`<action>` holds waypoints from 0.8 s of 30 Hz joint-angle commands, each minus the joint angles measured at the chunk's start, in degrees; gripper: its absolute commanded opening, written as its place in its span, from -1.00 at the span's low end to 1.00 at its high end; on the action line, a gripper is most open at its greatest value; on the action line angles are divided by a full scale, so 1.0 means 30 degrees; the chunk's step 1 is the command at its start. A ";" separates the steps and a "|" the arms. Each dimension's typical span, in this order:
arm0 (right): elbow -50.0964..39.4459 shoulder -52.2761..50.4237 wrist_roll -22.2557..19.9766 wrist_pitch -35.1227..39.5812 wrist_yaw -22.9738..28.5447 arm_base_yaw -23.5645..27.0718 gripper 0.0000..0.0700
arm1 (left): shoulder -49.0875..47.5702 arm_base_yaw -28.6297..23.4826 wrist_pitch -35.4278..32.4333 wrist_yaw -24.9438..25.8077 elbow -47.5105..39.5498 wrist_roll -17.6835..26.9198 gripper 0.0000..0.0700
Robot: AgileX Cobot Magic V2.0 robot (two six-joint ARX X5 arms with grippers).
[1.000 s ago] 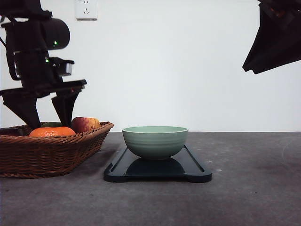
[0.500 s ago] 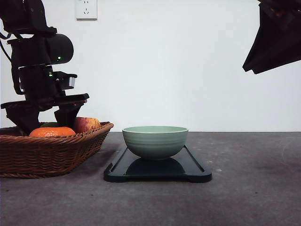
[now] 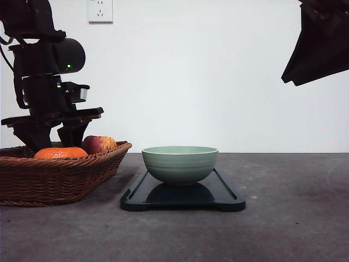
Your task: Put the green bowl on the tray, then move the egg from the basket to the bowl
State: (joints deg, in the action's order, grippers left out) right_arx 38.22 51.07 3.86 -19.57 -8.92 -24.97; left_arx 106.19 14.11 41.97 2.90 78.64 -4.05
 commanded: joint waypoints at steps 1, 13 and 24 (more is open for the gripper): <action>0.0080 0.0160 0.0073 0.0061 0.0063 -0.0112 -0.61 | -0.0395 0.0000 -0.0052 -0.0051 0.0596 0.0126 -0.38; 0.0080 0.0160 0.0066 0.0047 0.0063 -0.0117 -0.61 | -0.4255 0.1067 -0.1010 0.0682 0.0777 -0.0742 -0.38; 0.0080 0.0160 0.0058 0.0007 0.0049 -0.0109 -0.61 | -0.4020 0.4055 -0.6503 0.2200 0.0770 -0.1202 -0.37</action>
State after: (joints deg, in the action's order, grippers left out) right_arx 38.22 51.09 3.86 -19.92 -8.88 -24.97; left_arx 92.30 25.52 23.09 9.20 79.64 -7.13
